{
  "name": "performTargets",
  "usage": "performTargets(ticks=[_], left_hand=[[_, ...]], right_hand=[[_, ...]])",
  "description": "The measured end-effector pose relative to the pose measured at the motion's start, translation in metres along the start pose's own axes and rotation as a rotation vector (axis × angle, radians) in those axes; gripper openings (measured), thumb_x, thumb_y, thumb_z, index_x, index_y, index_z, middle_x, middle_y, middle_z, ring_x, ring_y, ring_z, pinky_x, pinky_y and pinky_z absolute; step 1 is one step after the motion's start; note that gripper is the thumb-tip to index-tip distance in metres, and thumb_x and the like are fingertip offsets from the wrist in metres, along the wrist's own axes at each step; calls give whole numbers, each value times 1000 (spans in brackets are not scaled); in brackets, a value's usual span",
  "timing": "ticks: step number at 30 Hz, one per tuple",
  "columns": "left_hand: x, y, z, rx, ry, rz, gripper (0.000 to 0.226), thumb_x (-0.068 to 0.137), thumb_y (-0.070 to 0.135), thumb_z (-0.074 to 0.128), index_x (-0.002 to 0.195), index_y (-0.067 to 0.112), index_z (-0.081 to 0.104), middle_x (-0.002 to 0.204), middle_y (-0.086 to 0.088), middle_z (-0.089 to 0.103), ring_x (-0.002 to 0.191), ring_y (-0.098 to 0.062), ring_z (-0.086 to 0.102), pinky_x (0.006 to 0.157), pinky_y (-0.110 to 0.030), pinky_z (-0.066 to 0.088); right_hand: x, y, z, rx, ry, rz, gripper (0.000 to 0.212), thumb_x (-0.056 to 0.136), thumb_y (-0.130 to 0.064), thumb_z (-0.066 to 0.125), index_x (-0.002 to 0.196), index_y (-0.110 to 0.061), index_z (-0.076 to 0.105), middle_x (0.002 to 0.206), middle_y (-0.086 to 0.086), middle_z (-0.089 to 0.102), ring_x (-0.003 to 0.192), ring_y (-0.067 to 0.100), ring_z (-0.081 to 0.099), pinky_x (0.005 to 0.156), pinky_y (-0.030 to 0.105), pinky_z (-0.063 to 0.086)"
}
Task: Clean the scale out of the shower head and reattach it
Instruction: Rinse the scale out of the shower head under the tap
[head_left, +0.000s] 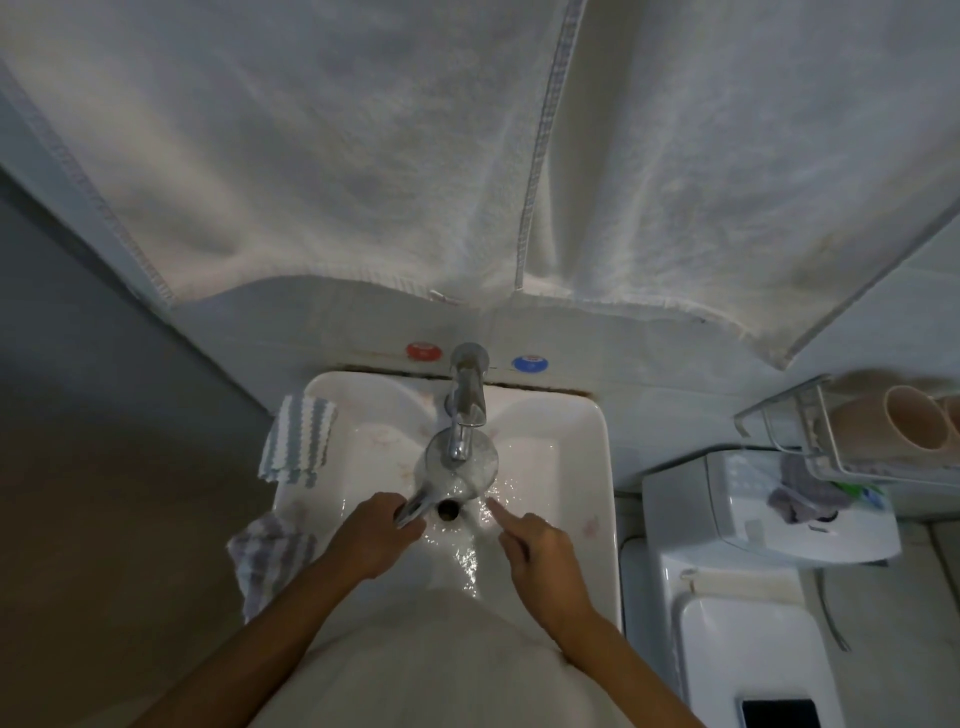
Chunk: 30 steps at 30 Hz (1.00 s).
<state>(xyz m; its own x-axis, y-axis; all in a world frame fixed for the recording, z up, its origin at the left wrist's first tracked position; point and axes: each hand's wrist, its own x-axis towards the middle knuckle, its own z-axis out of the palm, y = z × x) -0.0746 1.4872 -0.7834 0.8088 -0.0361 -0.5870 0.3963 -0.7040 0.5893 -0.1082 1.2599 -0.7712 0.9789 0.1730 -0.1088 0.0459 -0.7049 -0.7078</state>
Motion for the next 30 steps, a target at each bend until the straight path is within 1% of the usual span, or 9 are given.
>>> performTargets(ticks=[3, 6, 11, 15, 20, 23, 26, 28, 30], left_hand=[[-1, -7, 1, 12, -7, 4, 27, 85, 37, 63, 78, 11, 59, 73, -5, 62, 54, -12, 51, 48, -26, 38], [-3, -10, 4, 40, -14, 20, 24, 85, 38, 63, 73, 19, 54, 72, -3, 60, 55, -12, 51, 50, -26, 38], [-7, -15, 5, 84, -28, 40, 28, 83, 43, 62, 66, 27, 45, 69, 5, 54, 63, -14, 52, 53, -24, 35], [-8, -15, 7, 93, -45, 77, 30, 80, 48, 58, 65, 27, 43, 66, 5, 52, 60, -12, 49, 53, -23, 33], [-8, -14, 8, 73, -56, 103, 29, 74, 52, 52, 65, 27, 41, 65, 6, 47, 58, -5, 45, 52, -20, 31], [-9, -16, 9, 83, -49, 108, 32, 72, 54, 49, 69, 22, 46, 68, 4, 51, 61, -11, 49, 55, -25, 34], [-13, -20, 12, 90, -52, 101, 44, 72, 55, 48, 81, 13, 55, 74, 3, 56, 69, -17, 55, 62, -30, 38], [-16, -24, 12, 85, -55, 100, 41, 71, 58, 47, 76, 18, 51, 70, 5, 53, 69, -18, 55, 62, -30, 37], [-19, -27, 12, 85, -66, 104, 38, 70, 61, 45, 71, 23, 44, 67, 7, 51, 69, -17, 55, 60, -30, 36]], right_hand=[[-2, -1, 2, -10, -27, -21, 52, 90, -5, 57, 133, -35, 55, 67, -9, 45, 61, 7, 45, 60, 19, 36], [2, 6, 1, -23, 72, 74, 53, 91, -4, 57, 135, -33, 53, 73, -6, 51, 64, 8, 49, 63, 17, 39], [-3, 1, 4, 12, -44, -12, 52, 89, -5, 56, 132, -36, 56, 66, -5, 47, 60, 10, 47, 60, 24, 39], [1, 4, 1, -13, 68, 77, 52, 90, -2, 57, 133, -32, 56, 69, -7, 48, 62, 9, 49, 61, 21, 39], [-3, 0, 4, 31, -16, 3, 50, 89, -7, 56, 129, -36, 59, 67, -5, 50, 62, 11, 51, 61, 25, 42], [1, 5, 2, -7, 105, 93, 51, 91, -4, 58, 132, -33, 57, 68, -5, 50, 61, 9, 50, 60, 21, 41], [-2, 4, 3, 16, 54, 59, 52, 91, -4, 57, 132, -36, 55, 68, -4, 51, 61, 10, 50, 61, 21, 41], [-4, 2, 5, 23, 6, 27, 51, 91, -6, 57, 131, -39, 56, 67, -1, 53, 61, 13, 51, 61, 27, 45], [-3, 5, 4, 6, 51, 72, 52, 91, -5, 57, 132, -37, 55, 69, 2, 56, 61, 14, 53, 61, 27, 46]])
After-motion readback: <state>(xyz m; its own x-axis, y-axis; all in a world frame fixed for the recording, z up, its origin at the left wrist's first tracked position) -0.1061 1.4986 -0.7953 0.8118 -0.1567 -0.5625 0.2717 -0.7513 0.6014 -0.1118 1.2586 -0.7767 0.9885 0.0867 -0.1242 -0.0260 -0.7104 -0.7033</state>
